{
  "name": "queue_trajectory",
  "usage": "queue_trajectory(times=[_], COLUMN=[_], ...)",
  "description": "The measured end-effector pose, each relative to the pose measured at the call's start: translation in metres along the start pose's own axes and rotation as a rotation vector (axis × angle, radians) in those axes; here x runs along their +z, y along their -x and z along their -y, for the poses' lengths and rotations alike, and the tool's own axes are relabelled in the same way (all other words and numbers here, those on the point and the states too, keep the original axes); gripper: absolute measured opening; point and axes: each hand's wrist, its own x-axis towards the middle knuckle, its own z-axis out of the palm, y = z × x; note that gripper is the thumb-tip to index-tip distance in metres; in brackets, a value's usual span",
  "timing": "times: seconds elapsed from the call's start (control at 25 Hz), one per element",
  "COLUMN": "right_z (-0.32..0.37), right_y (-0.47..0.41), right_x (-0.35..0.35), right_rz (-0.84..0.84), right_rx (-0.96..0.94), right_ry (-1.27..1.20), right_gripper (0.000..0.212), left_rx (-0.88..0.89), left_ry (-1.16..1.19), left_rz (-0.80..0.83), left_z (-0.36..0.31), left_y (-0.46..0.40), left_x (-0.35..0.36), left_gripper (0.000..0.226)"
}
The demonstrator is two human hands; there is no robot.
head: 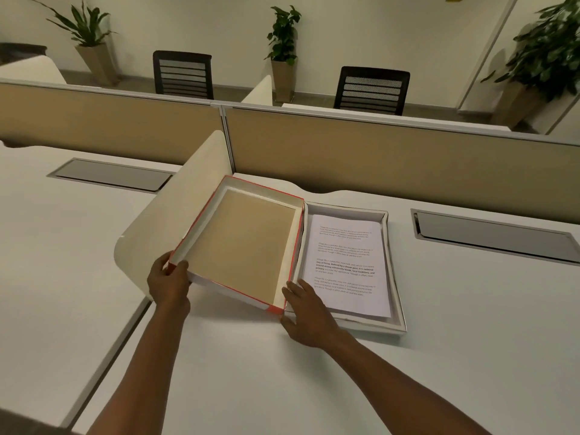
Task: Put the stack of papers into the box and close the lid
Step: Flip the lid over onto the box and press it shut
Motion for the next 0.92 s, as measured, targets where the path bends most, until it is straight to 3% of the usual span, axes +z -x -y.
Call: queue_trajectory(times=[0.24,0.52,0.64,0.84,0.92], right_z=[0.023,0.051,0.059,0.048,0.035], right_y=[-0.025,-0.064,-0.069,-0.063,-0.054], right_x=[-0.070,-0.146,-0.152,-0.155,-0.162], right_rz=[-0.348,-0.249,-0.239,-0.394,-0.409], right_rx=[0.233,0.405,0.438,0.473,0.486], right_ry=[-0.649,-1.206,-1.438,-1.558,-1.582], right_gripper=[0.040,0.040,0.033,0.018,0.011], left_rx=[0.404,0.615,0.641,0.617,0.509], left_ry=[-0.055,-0.146,-0.189,-0.190,-0.187], left_rz=[0.175,0.334,0.383,0.540,0.609], left_z=[-0.031,-0.031,-0.029,-0.022,-0.014], left_y=[0.064,0.133,0.158,0.171,0.156], left_x=[0.019,0.050,0.064,0.072,0.069], left_gripper=[0.047,0.059,0.069,0.084,0.080])
